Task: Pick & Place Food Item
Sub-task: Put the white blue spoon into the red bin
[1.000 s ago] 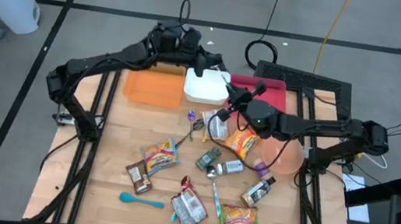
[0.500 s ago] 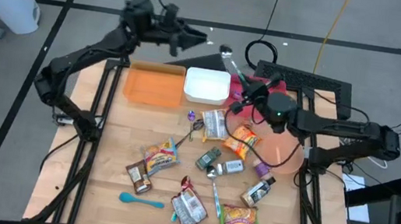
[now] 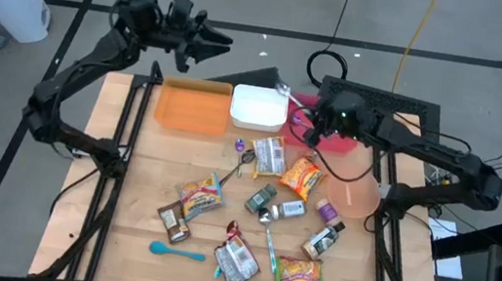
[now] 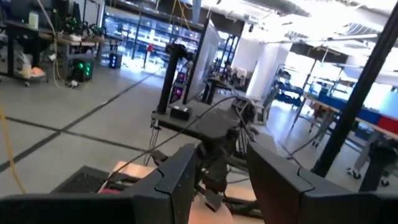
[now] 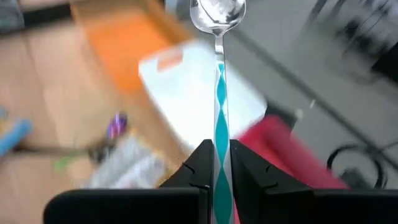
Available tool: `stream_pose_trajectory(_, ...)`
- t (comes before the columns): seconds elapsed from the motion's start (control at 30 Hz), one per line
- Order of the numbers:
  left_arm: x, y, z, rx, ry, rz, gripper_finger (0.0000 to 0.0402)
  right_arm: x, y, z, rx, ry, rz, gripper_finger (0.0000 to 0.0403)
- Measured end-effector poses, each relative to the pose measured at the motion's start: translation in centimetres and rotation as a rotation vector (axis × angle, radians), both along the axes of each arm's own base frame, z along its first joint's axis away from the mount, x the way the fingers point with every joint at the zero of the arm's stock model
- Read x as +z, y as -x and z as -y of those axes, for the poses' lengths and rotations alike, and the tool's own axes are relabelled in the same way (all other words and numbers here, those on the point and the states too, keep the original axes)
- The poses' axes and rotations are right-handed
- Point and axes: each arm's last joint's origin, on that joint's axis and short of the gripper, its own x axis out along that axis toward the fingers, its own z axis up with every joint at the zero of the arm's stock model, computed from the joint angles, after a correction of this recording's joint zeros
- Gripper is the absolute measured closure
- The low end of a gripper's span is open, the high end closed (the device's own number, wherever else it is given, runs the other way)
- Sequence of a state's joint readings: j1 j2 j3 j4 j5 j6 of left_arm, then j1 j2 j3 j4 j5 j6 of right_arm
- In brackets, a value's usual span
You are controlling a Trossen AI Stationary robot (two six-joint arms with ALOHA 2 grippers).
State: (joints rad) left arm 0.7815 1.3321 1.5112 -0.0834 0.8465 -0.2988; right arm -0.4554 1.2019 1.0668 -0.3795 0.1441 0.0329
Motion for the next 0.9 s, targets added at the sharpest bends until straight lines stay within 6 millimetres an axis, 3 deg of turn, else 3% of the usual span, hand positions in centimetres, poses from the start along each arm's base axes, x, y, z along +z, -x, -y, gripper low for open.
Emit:
stream_pose_trajectory(0.47,-2.5,-0.9,1.2,-0.044,0.054,-0.199,0.0247,-4.6,1.7,3.3,0.074,-0.177,-0.332,0.0382)
stream_pose_trajectory(0.9,-3.0,-2.0,2.3,0.018,-0.018,-0.247,0.0247,-9.5,4.0,4.1,-0.022,-0.301,-0.331,0.0382)
